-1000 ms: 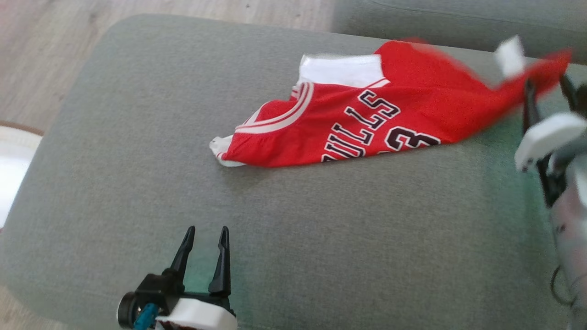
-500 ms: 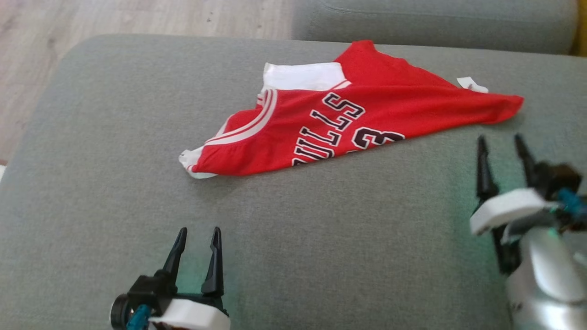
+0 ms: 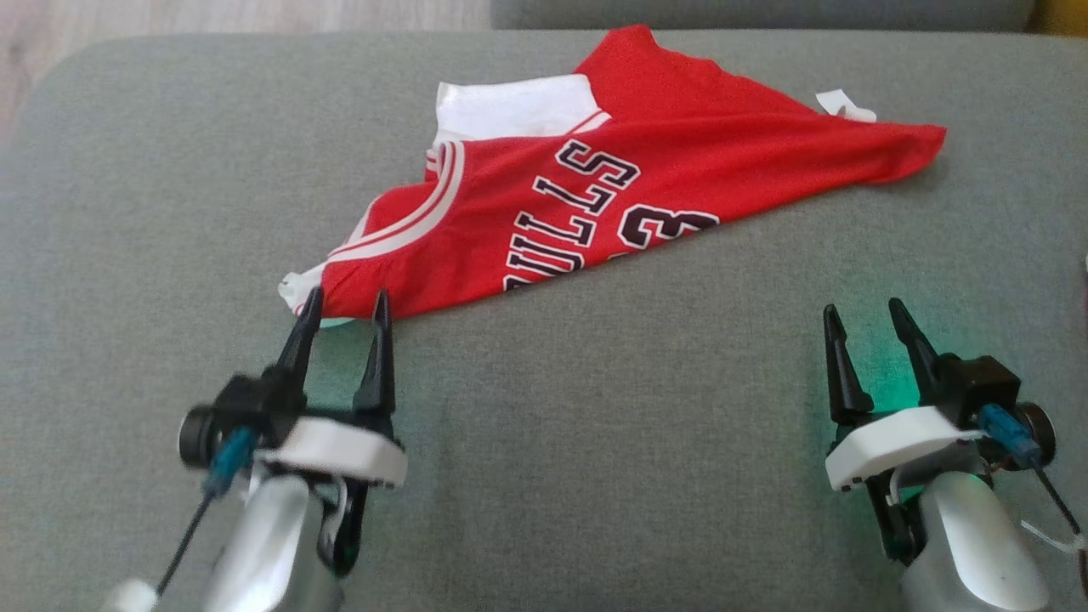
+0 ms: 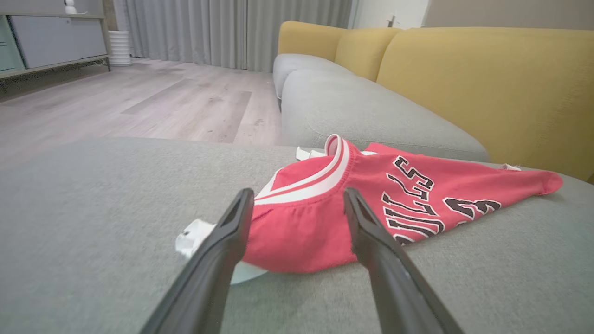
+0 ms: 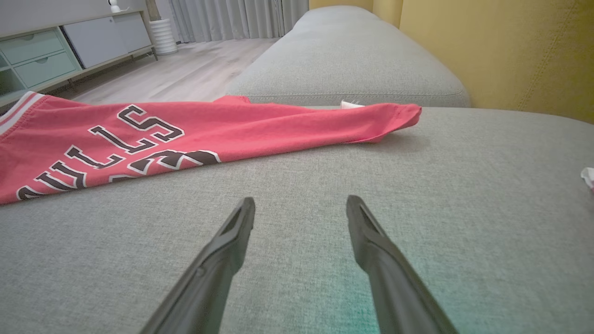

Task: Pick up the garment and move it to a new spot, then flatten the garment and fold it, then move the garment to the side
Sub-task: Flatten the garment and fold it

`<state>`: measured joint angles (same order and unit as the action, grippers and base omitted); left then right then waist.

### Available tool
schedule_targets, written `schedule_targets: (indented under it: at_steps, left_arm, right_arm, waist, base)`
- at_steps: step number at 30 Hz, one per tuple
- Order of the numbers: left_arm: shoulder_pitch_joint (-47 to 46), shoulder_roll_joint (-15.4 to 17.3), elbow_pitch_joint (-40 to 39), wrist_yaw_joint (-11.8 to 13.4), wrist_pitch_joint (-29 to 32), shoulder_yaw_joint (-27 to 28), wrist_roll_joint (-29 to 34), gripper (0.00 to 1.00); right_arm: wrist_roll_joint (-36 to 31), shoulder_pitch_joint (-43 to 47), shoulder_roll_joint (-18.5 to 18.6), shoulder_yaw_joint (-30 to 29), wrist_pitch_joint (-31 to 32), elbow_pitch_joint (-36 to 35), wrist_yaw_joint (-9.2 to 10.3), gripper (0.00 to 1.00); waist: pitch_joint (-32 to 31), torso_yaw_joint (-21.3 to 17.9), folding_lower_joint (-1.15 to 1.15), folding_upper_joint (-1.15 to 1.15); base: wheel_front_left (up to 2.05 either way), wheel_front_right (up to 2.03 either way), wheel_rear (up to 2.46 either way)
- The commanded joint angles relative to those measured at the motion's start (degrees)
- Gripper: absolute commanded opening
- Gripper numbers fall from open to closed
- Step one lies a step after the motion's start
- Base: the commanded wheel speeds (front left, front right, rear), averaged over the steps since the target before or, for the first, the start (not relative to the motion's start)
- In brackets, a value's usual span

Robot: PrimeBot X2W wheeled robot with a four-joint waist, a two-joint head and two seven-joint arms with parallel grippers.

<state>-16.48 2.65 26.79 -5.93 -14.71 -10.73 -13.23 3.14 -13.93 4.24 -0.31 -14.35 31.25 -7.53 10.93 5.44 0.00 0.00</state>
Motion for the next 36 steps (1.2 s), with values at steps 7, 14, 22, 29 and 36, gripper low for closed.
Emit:
schedule_targets:
  at_steps: [7, 14, 22, 29, 36]
  left_arm:
    - [-13.24, 0.4, 6.3, -1.42, -0.29, -1.0, 0.06, 1.0]
    - [-25.26, 0.29, 17.8, -1.54, 0.33, -7.36, -5.93, 1.0]
    - [-34.89, 0.51, 29.65, -1.51, 3.1, -9.39, -10.38, 1.0]
    - [-38.09, 0.51, 37.17, -1.1, 1.86, -9.69, -10.64, 0.69]
    - [-37.68, 0.35, 34.46, -1.33, -0.2, -12.25, -9.09, 0.0]
  right_arm:
    - [0.8, -1.25, -0.3, 2.38, -0.64, -2.11, 0.04, 1.0]
    - [1.11, -2.51, -0.36, 4.14, -0.64, -2.36, 0.04, 1.0]
    - [1.73, -3.9, -0.54, 5.92, -0.64, -4.32, 0.04, 1.0]
    - [2.29, -4.1, -0.76, 6.17, -0.64, -5.19, 0.04, 1.0]
    - [2.2, -3.62, -0.79, 5.24, -0.64, -4.83, 0.04, 1.0]
  waist:
    - [2.77, -1.7, 0.0, 0.0]
    - [5.03, -3.78, 0.0, 0.0]
    - [7.07, -6.35, 0.0, 0.0]
    - [7.41, -7.16, 0.0, 0.0]
    - [6.25, -6.09, 0.0, 0.0]
  base:
    - [0.0, 0.0, 0.0]
    - [0.0, 0.0, 0.0]
    - [0.0, 0.0, 0.0]
    - [0.0, 0.0, 0.0]
    - [0.0, 0.0, 0.0]
